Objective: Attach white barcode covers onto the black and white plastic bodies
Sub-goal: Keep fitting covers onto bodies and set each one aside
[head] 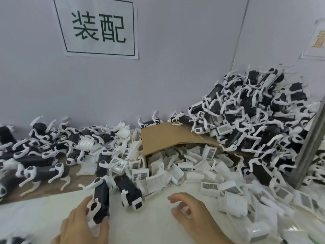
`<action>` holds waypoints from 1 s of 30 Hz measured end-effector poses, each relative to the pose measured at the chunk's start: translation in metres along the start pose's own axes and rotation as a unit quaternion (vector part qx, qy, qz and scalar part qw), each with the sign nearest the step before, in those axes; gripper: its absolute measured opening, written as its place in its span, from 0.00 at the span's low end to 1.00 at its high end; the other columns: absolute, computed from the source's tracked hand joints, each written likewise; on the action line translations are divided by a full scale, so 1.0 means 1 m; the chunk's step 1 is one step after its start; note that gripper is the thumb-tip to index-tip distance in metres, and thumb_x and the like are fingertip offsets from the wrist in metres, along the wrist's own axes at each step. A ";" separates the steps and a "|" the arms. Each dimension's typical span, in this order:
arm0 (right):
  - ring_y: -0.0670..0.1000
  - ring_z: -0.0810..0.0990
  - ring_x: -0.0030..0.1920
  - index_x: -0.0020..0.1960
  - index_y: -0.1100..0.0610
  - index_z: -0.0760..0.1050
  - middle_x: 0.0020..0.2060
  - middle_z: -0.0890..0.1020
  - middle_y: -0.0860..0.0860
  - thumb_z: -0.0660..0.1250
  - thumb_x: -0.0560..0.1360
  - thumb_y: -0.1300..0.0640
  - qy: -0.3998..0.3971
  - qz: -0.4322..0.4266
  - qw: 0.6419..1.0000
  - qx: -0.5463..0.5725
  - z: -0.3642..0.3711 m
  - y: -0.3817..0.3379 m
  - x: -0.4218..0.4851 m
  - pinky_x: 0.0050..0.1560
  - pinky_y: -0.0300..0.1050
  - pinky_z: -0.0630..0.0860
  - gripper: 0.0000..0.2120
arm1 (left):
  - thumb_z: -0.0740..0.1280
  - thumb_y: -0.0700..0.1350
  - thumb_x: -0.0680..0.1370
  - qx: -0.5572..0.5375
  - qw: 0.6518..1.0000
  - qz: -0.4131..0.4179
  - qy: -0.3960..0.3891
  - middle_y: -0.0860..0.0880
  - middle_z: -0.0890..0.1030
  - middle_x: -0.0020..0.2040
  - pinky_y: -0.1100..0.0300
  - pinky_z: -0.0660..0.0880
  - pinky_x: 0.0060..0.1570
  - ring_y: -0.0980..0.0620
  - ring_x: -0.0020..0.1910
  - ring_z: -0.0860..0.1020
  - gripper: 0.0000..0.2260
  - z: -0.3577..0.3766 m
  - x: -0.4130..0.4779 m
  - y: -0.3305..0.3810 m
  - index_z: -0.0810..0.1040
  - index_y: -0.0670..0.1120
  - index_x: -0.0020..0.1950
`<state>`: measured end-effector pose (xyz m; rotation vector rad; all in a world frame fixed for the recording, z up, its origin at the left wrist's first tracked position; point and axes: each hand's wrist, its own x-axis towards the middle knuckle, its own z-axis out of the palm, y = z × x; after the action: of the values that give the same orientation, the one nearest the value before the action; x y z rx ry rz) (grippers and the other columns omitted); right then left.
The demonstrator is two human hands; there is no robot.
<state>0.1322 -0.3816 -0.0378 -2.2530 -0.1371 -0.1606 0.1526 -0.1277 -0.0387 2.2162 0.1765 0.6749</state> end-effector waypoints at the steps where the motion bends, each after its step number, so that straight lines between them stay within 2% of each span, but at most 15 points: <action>1: 0.37 0.76 0.53 0.54 0.36 0.75 0.53 0.79 0.35 0.68 0.78 0.52 -0.018 -0.015 0.999 -0.025 0.002 0.000 0.001 0.52 0.30 0.68 0.11 | 0.77 0.50 0.64 0.012 0.999 -0.032 -0.002 0.42 0.81 0.45 0.41 0.70 0.58 0.36 0.54 0.78 0.31 0.000 -0.002 -0.002 0.79 0.41 0.64; 3: 0.34 0.72 0.57 0.57 0.37 0.76 0.54 0.76 0.32 0.67 0.78 0.47 -0.060 -0.041 0.993 -0.090 0.008 0.002 0.002 0.59 0.33 0.67 0.09 | 0.82 0.42 0.63 0.041 0.997 -0.065 -0.003 0.48 0.78 0.40 0.43 0.68 0.58 0.38 0.52 0.77 0.31 -0.002 -0.004 -0.001 0.79 0.44 0.64; 5: 0.32 0.69 0.60 0.62 0.39 0.75 0.57 0.73 0.31 0.65 0.78 0.44 -0.088 -0.058 0.987 -0.121 0.012 0.001 0.002 0.64 0.36 0.66 0.13 | 0.84 0.38 0.60 0.039 0.998 -0.045 0.013 0.46 0.80 0.39 0.42 0.69 0.54 0.36 0.51 0.77 0.33 -0.003 -0.005 -0.003 0.80 0.43 0.64; 9: 0.32 0.69 0.61 0.65 0.38 0.72 0.59 0.70 0.29 0.64 0.77 0.41 -0.097 -0.081 0.986 -0.108 0.014 -0.005 -0.002 0.63 0.37 0.69 0.16 | 0.84 0.33 0.56 0.005 1.000 0.017 -0.015 0.42 0.81 0.38 0.50 0.71 0.40 0.39 0.40 0.72 0.35 -0.006 -0.011 0.003 0.81 0.40 0.63; 12: 0.31 0.68 0.63 0.68 0.32 0.63 0.62 0.62 0.25 0.63 0.74 0.37 -0.106 -0.089 0.986 -0.094 0.014 -0.014 -0.007 0.62 0.37 0.71 0.24 | 0.85 0.36 0.56 -0.066 0.996 0.053 0.013 0.49 0.77 0.35 0.67 0.69 0.36 0.50 0.36 0.70 0.33 -0.010 -0.024 0.015 0.81 0.45 0.60; 15: 0.30 0.64 0.67 0.68 0.23 0.47 0.68 0.52 0.23 0.62 0.70 0.33 -0.097 -0.105 0.986 -0.086 0.014 -0.023 -0.011 0.65 0.36 0.69 0.33 | 0.84 0.44 0.61 -0.238 0.971 0.014 0.025 0.49 0.75 0.30 0.73 0.68 0.33 0.55 0.30 0.72 0.25 -0.013 -0.032 0.024 0.77 0.57 0.51; 18: 0.27 0.56 0.71 0.72 0.23 0.40 0.73 0.46 0.23 0.69 0.70 0.33 -0.086 -0.122 0.987 -0.062 0.011 -0.028 -0.016 0.66 0.33 0.63 0.44 | 0.78 0.35 0.67 -0.440 0.890 -0.121 -0.017 0.45 0.80 0.30 0.69 0.73 0.28 0.52 0.25 0.74 0.13 -0.020 -0.027 0.030 0.80 0.49 0.44; 20: 0.26 0.50 0.72 0.74 0.25 0.39 0.74 0.45 0.24 0.71 0.69 0.33 -0.084 -0.144 0.985 -0.051 0.010 -0.032 -0.018 0.66 0.32 0.59 0.47 | 0.71 0.40 0.69 -0.577 0.784 -0.211 -0.092 0.40 0.80 0.35 0.67 0.74 0.26 0.49 0.26 0.77 0.05 -0.027 -0.022 0.033 0.83 0.43 0.43; 22: 0.26 0.49 0.72 0.74 0.26 0.39 0.75 0.45 0.25 0.71 0.69 0.32 -0.074 -0.163 0.983 -0.047 0.012 -0.033 -0.021 0.66 0.31 0.58 0.48 | 0.74 0.46 0.65 -0.641 0.698 -0.269 -0.175 0.41 0.84 0.40 0.61 0.80 0.29 0.48 0.30 0.82 0.09 -0.028 -0.020 0.031 0.87 0.42 0.40; 24: 0.27 0.53 0.72 0.75 0.26 0.42 0.74 0.50 0.24 0.71 0.68 0.31 -0.063 -0.163 0.984 -0.033 0.015 -0.034 -0.022 0.65 0.31 0.60 0.47 | 0.86 0.46 0.49 -0.640 0.659 -0.320 -0.233 0.41 0.86 0.46 0.54 0.84 0.39 0.45 0.38 0.85 0.23 -0.032 -0.020 0.033 0.88 0.41 0.41; 25: 0.29 0.57 0.71 0.74 0.26 0.45 0.74 0.54 0.25 0.72 0.68 0.32 -0.055 -0.162 0.985 -0.028 0.016 -0.034 -0.023 0.63 0.31 0.62 0.45 | 0.88 0.46 0.43 -0.647 0.638 -0.340 -0.242 0.41 0.86 0.47 0.53 0.84 0.40 0.44 0.38 0.85 0.30 -0.032 -0.020 0.034 0.88 0.40 0.43; 26: 0.31 0.63 0.69 0.73 0.26 0.50 0.72 0.59 0.26 0.72 0.67 0.32 -0.041 -0.167 0.985 -0.026 0.016 -0.034 -0.023 0.61 0.30 0.63 0.43 | 0.88 0.46 0.43 -0.653 0.628 -0.343 -0.250 0.41 0.85 0.46 0.53 0.84 0.36 0.44 0.36 0.84 0.31 -0.032 -0.021 0.035 0.88 0.40 0.43; 27: 0.34 0.67 0.66 0.73 0.27 0.54 0.69 0.64 0.28 0.73 0.67 0.33 -0.024 -0.175 0.984 -0.025 0.015 -0.034 -0.023 0.59 0.28 0.65 0.41 | 0.86 0.47 0.49 -0.656 0.620 -0.346 -0.255 0.42 0.84 0.43 0.56 0.81 0.30 0.46 0.32 0.82 0.26 -0.032 -0.023 0.038 0.87 0.39 0.42; 28: 0.36 0.71 0.65 0.72 0.29 0.58 0.67 0.68 0.31 0.75 0.67 0.36 -0.007 -0.187 0.982 -0.022 0.015 -0.034 -0.023 0.60 0.28 0.65 0.40 | 0.82 0.50 0.56 -0.664 0.610 -0.347 -0.259 0.42 0.82 0.40 0.58 0.77 0.25 0.47 0.28 0.78 0.21 -0.034 -0.026 0.041 0.87 0.39 0.42; 30: 0.40 0.73 0.65 0.72 0.36 0.64 0.66 0.72 0.36 0.78 0.67 0.44 0.028 -0.224 0.974 -0.018 0.016 -0.033 -0.023 0.62 0.28 0.66 0.38 | 0.72 0.57 0.67 -0.656 0.587 -0.373 -0.291 0.39 0.80 0.39 0.60 0.72 0.22 0.45 0.26 0.75 0.20 -0.035 -0.024 0.036 0.83 0.39 0.41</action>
<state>0.1055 -0.3498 -0.0264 -2.2200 -0.6154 -0.4694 0.1106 -0.1373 -0.0036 0.6242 0.1577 -0.4121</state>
